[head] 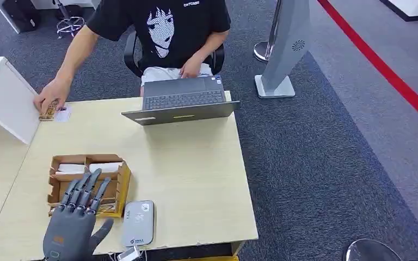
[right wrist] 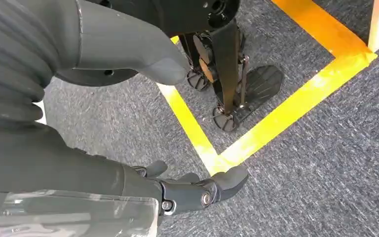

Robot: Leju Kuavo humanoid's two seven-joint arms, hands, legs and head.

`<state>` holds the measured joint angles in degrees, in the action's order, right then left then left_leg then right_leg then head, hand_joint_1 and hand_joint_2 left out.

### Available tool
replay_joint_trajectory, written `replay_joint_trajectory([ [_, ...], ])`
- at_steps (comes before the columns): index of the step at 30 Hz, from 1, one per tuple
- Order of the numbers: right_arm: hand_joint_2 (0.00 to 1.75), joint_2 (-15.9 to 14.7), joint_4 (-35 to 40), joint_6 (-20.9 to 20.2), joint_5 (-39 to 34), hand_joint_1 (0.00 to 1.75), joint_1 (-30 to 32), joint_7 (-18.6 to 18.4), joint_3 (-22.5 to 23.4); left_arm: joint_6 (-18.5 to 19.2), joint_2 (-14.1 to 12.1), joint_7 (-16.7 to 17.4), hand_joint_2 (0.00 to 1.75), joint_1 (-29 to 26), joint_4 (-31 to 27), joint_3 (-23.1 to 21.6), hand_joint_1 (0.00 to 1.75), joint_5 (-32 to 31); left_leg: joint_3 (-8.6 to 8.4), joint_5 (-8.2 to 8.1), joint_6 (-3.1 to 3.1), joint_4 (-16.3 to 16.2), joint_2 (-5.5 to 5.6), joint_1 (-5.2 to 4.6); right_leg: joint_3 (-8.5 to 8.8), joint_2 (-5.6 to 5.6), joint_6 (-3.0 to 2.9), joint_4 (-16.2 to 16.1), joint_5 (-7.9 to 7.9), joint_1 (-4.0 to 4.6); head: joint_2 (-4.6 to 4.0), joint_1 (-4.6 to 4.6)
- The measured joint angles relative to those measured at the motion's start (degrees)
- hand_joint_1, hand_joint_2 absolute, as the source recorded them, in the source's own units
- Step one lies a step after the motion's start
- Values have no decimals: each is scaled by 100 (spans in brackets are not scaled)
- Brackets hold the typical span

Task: Pass the card to the sensor for recognition and then transmit it.

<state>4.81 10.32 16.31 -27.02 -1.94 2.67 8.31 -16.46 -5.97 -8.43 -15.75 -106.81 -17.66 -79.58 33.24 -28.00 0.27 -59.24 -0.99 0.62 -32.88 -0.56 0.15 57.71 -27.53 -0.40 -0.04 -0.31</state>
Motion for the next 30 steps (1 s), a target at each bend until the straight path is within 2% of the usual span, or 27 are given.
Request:
replay_joint_trajectory([
  [6, 175, 22, 0, 6, 31, 0, -1, 0, 74, -65, -24, 384, 175, -129, 225, -68, 0, -114, 0, -1, 1, 0, 1, 0, 0, -2, 1, 0, -1, 0, 0, 0],
  [9, 175, 24, 0, 6, 109, 0, -1, 0, 101, -144, -20, 398, 175, -116, 437, -48, 0, -53, 0, 0, 1, 0, 1, 0, 1, -1, 1, 0, 0, 0, 0, 0],
  [13, 175, 24, 0, 4, 155, 0, -1, 0, 109, -402, 92, 406, 175, -59, 743, 182, 0, -278, 0, 0, 1, 0, 1, 0, 1, -1, 1, 0, 0, 0, 0, 0],
  [19, 175, 24, 0, 2, 184, 0, -2, 0, 111, -454, 183, 432, 175, -7, 959, 312, 0, -371, 0, 0, 1, 0, 1, 0, 1, -1, 1, 0, 0, 0, 0, 0],
  [30, 175, 26, 0, -77, 394, 0, -3, 0, 111, -944, 708, 13, 175, 363, 1869, 1220, 0, -527, -1, 0, 1, 0, 2, 0, 1, -3, -3, 0, 3, 0, 0, 0],
])
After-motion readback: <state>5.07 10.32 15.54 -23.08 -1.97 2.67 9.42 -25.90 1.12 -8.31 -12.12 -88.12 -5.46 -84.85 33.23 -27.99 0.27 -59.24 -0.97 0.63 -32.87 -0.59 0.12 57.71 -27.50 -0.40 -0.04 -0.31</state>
